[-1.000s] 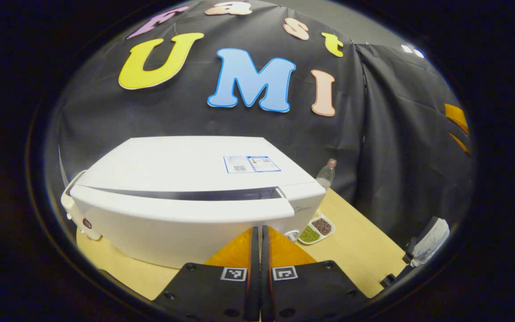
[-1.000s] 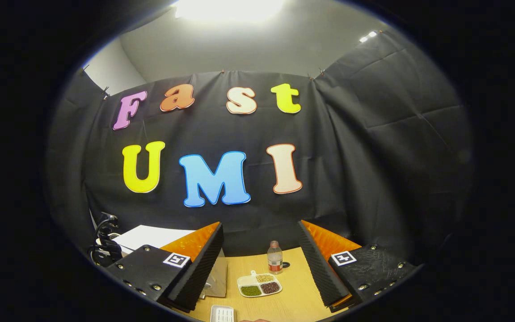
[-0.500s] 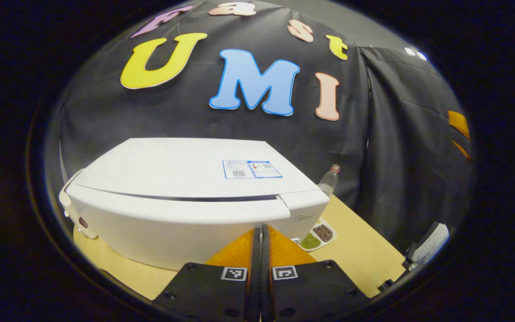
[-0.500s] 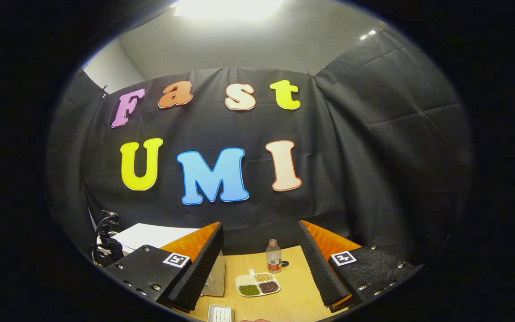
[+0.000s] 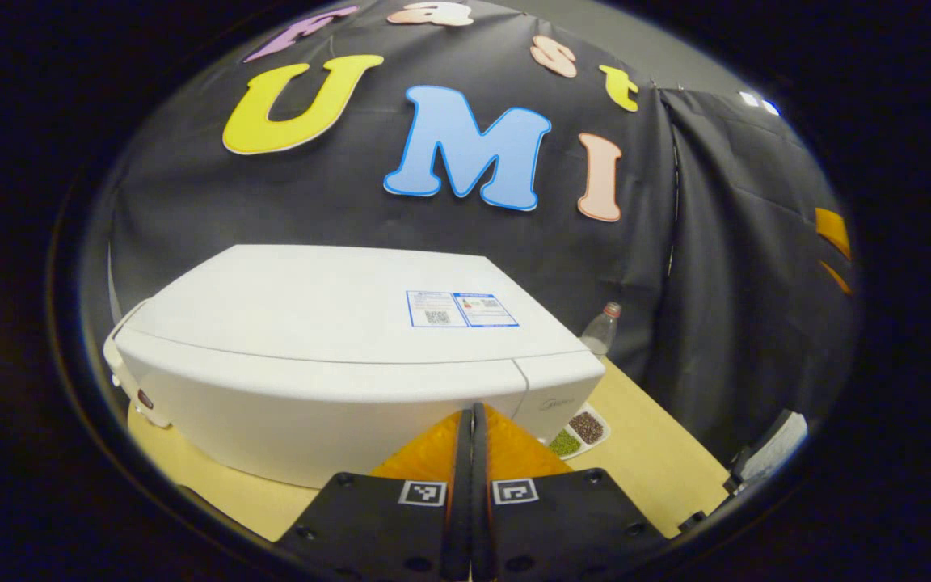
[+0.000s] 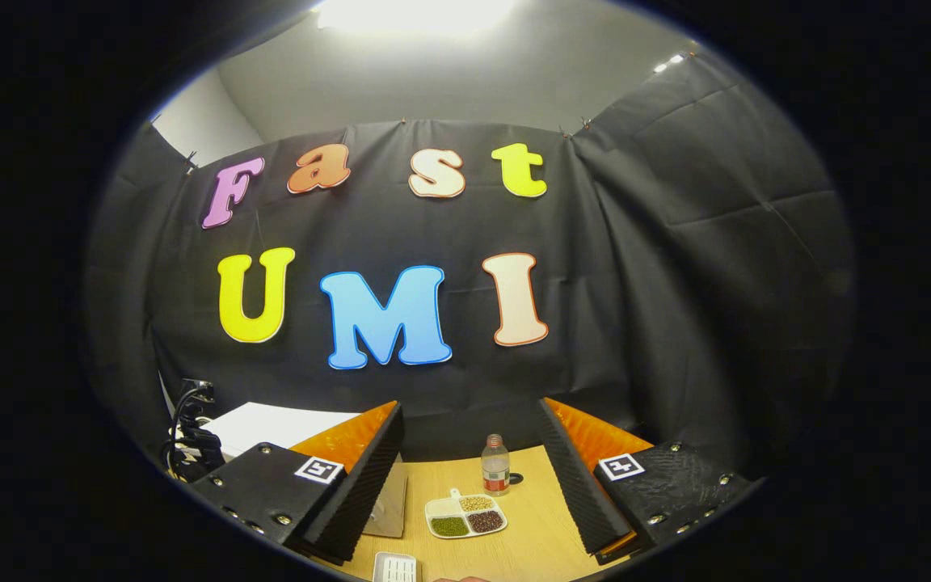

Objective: Open the microwave oven with the left hand, put the food in, and close the microwave oven.

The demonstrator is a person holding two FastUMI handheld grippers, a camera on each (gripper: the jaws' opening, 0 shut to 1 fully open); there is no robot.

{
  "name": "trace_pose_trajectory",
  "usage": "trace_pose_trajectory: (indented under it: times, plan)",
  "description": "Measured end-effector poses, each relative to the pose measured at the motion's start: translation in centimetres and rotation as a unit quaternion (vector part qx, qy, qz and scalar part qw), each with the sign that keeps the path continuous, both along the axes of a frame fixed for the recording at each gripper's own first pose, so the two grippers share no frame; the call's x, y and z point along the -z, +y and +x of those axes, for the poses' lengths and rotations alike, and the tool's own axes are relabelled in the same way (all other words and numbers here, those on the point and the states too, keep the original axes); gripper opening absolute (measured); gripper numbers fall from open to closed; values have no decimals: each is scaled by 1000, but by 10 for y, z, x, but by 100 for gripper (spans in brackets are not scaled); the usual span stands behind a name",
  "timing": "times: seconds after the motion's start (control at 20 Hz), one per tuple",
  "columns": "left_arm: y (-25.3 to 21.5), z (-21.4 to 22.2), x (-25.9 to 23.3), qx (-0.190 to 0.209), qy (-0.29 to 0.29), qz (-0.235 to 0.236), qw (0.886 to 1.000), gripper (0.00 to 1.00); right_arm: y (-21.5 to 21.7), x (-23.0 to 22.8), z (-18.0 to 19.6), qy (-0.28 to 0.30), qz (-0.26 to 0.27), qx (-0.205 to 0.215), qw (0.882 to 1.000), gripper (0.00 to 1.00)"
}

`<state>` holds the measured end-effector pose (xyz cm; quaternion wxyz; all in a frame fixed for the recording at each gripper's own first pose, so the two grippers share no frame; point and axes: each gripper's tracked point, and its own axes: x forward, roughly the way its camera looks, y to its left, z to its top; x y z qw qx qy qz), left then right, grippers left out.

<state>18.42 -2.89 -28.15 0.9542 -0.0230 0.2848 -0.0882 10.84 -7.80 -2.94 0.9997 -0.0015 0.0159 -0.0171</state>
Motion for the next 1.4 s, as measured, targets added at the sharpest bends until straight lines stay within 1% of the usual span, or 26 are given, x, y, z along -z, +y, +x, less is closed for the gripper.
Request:
trace_pose_trajectory:
  times: [0.1,0.15,0.2,0.35,0.4,0.45,0.5,0.6,0.8,0.85,0.9,1.0,1.05,1.1,1.4]
  plan:
    - [0,-1,-1,2,0,3,1000,7,1,1,0,3,4,0,1000,99]
    - [0,-1,-1,1,0,1,1000,10,2,1,0,4,4,-2,1000,99]
    - [2,-1,-2,-4,-1,3,1000,7,3,1,0,3,3,-4,1000,99]
    - [17,-4,-31,-12,-32,20,999,7,16,-5,-4,-4,-1,-12,1000,99]
    - [24,-6,-43,-14,-42,26,999,10,24,-6,-3,-6,0,-17,1000,99]
    - [31,-8,-55,-19,-51,29,998,10,32,-8,-3,-7,1,-23,1000,99]
    - [42,-10,-73,-29,-66,30,997,7,38,-10,-2,-9,2,-29,1000,99]
    - [64,-19,-118,-50,-107,34,992,7,52,-15,-4,-10,4,-37,999,99]
    - [105,-48,-205,-88,-184,65,977,7,77,-36,-11,-24,1,-47,999,99]
    - [110,-58,-228,-92,-202,64,973,7,84,-38,-13,-24,0,-51,998,99]
    - [115,-69,-255,-95,-222,62,968,31,88,-39,-15,-25,0,-54,998,99]
    - [129,-85,-294,-109,-260,65,957,77,97,-39,-21,-24,0,-55,998,99]
    - [131,-94,-307,-110,-268,63,955,100,101,-39,-24,-22,2,-56,998,99]
    - [134,-103,-317,-111,-270,60,955,94,107,-39,-27,-22,4,-57,998,99]
    - [154,-128,-334,-101,-277,63,953,95,126,-48,-44,-33,3,-52,998,99]
